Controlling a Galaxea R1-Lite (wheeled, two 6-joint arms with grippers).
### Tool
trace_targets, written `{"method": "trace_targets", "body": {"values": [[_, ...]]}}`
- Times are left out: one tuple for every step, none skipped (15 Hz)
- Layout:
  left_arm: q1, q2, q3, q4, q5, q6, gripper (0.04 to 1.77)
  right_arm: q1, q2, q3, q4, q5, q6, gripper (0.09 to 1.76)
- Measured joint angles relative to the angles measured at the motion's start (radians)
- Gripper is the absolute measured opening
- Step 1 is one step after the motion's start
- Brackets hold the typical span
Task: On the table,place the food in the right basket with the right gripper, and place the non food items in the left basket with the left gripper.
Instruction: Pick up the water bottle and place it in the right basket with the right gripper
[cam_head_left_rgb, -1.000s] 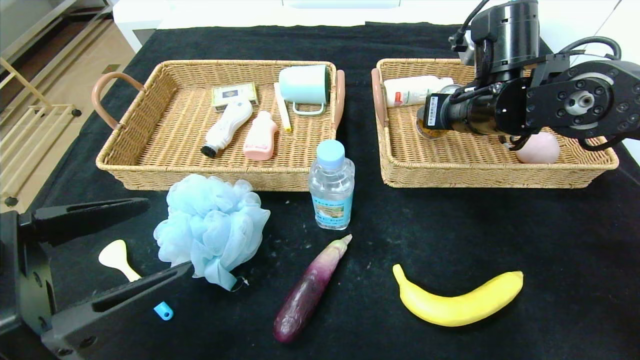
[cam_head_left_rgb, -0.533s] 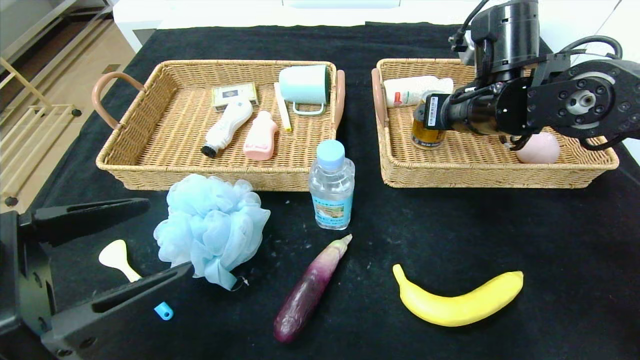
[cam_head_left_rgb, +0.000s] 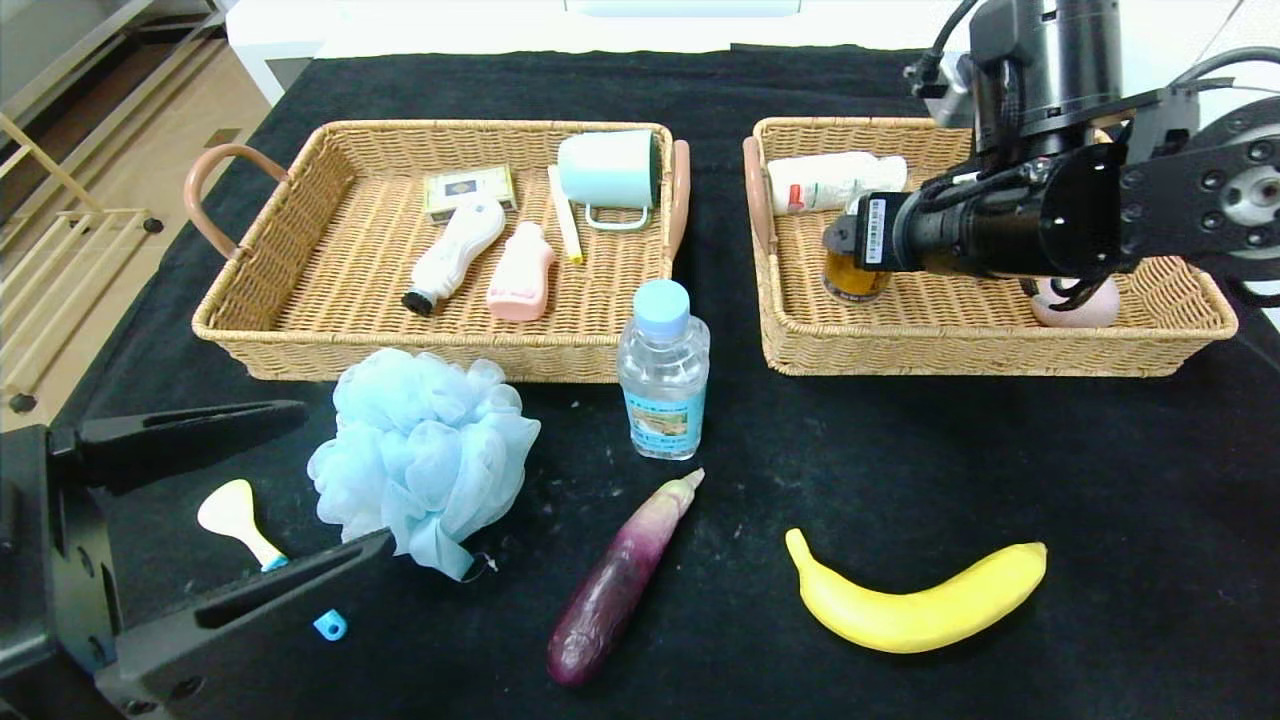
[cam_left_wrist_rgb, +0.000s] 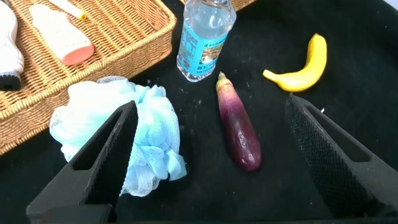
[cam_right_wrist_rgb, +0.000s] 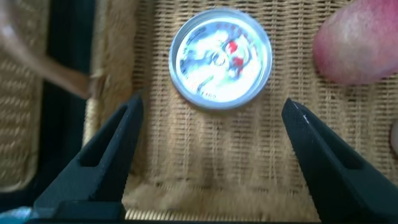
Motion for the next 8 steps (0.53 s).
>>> {"method": "trace_targets", "body": {"values": [[0.0,-0.001,0.0,0.0,0.0,0.007,1.72,0.013,-0.03,0.037,0.0,-0.001,0.0,1.64],[0.0,-0.001,0.0,0.0,0.0,0.008,1.72,0.024,-0.058,0.076,-0.001,-0.002,-0.001,1.65],[0.0,-0.001,0.002,0.001,0.0,0.009,1.72,0.033,-0.09,0.118,-0.002,-0.002,-0.002,1.66],[0.0,-0.001,0.003,0.0,0.0,0.01,1.72,0.038,-0.118,0.157,-0.003,-0.003,-0.003,1.66],[0.0,-0.002,0.003,-0.001,0.0,0.01,1.72,0.043,-0.153,0.206,-0.004,-0.001,-0.003,1.67],[0.001,-0.003,0.003,-0.001,0.0,0.01,1.72,0.05,-0.19,0.257,-0.005,0.0,-0.003,1.67],[0.001,-0.005,0.003,0.0,0.0,0.013,1.72,0.056,-0.224,0.304,-0.006,0.005,-0.004,1.68],[0.0,-0.006,0.004,0.001,0.0,0.02,1.72,0.062,-0.259,0.349,-0.008,0.02,-0.004,1.68]]}}
